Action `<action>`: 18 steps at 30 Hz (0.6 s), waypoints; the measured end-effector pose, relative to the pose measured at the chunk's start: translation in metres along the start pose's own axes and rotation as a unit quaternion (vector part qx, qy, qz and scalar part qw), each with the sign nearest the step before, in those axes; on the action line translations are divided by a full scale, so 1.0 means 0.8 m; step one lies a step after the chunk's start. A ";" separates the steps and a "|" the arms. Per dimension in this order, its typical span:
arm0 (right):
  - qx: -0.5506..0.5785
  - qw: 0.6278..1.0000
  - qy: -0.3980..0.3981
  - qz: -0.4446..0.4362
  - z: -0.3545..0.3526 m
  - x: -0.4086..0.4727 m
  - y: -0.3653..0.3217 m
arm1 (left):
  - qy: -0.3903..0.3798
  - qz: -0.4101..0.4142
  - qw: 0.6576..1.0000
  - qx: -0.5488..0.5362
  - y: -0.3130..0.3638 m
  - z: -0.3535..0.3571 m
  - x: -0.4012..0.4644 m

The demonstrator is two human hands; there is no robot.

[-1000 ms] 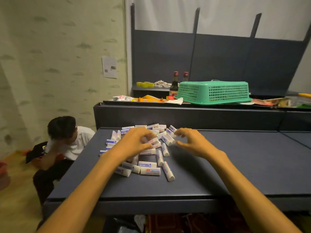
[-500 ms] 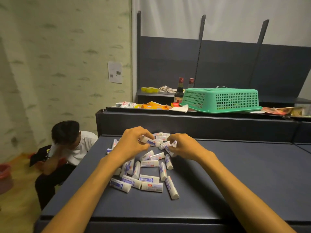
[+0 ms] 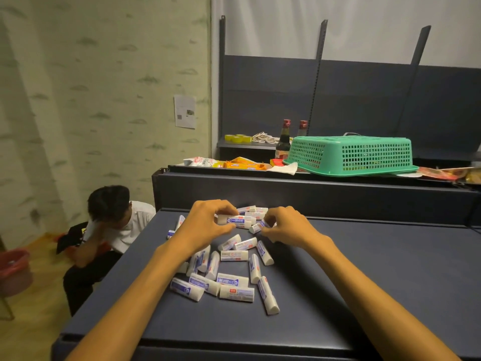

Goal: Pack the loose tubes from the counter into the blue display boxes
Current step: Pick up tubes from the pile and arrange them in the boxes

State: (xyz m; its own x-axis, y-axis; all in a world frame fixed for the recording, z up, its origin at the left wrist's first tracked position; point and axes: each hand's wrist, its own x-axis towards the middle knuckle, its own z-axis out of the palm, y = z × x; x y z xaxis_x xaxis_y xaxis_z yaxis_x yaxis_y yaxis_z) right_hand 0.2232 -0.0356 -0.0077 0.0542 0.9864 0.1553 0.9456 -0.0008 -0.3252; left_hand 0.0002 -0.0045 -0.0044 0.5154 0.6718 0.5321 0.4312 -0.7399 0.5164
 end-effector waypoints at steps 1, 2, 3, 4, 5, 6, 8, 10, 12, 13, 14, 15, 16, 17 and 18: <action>0.055 0.998 0.005 0.007 -0.003 -0.002 0.002 | 0.001 0.001 1.000 0.000 0.000 0.000 0.000; 0.100 0.995 0.013 0.009 -0.006 -0.005 0.004 | 0.002 0.002 1.000 0.000 0.001 0.000 -0.001; 0.128 0.991 0.029 0.004 -0.010 -0.008 0.006 | 0.004 0.003 1.000 -0.001 0.002 0.001 -0.001; 0.149 0.988 0.046 -0.006 -0.013 -0.012 0.007 | 0.005 0.003 1.000 -0.001 0.003 0.001 -0.001; 0.172 0.983 0.058 -0.020 -0.016 -0.016 0.009 | 0.007 0.003 1.000 -0.001 0.004 0.002 -0.002; 0.198 0.978 0.061 -0.036 -0.019 -0.020 0.011 | 0.009 0.004 1.000 0.000 0.005 0.003 -0.002; 0.254 0.964 0.049 -0.056 -0.023 -0.027 0.014 | 0.014 0.008 1.000 0.002 0.007 0.004 -0.004; 0.304 0.950 0.039 -0.057 -0.026 -0.035 0.016 | 0.020 0.011 1.000 0.001 0.011 0.005 -0.006; 0.340 0.938 0.048 -0.049 -0.029 -0.041 0.021 | 0.023 0.012 1.000 -0.002 0.015 0.006 -0.009; 0.348 0.935 0.056 -0.042 -0.030 -0.045 0.022 | 0.024 0.012 1.000 -0.005 0.016 0.007 -0.010; 0.352 0.933 0.062 -0.035 -0.031 -0.049 0.024 | 0.024 0.013 1.000 -0.006 0.017 0.007 -0.011; 0.356 0.931 0.066 -0.031 -0.032 -0.053 0.024 | 0.024 0.015 1.000 -0.006 0.018 0.007 -0.013; 0.361 0.929 0.072 -0.029 -0.033 -0.058 0.024 | 0.023 0.017 1.000 -0.004 0.019 0.008 -0.014; 0.362 0.928 0.081 -0.027 -0.033 -0.062 0.024 | 0.022 0.018 1.000 -0.003 0.019 0.009 -0.015; 0.359 0.929 0.093 -0.026 -0.034 -0.067 0.024 | 0.023 0.019 1.000 -0.001 0.020 0.009 -0.016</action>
State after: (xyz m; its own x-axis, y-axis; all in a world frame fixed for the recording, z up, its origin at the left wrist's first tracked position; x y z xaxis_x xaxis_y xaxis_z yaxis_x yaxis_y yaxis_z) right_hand 0.2471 -0.0927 0.0031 0.1322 0.9367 0.3241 0.4954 0.2208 -0.8401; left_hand 0.0060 -0.0251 -0.0081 0.4976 0.6436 0.5815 0.4094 -0.7653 0.4967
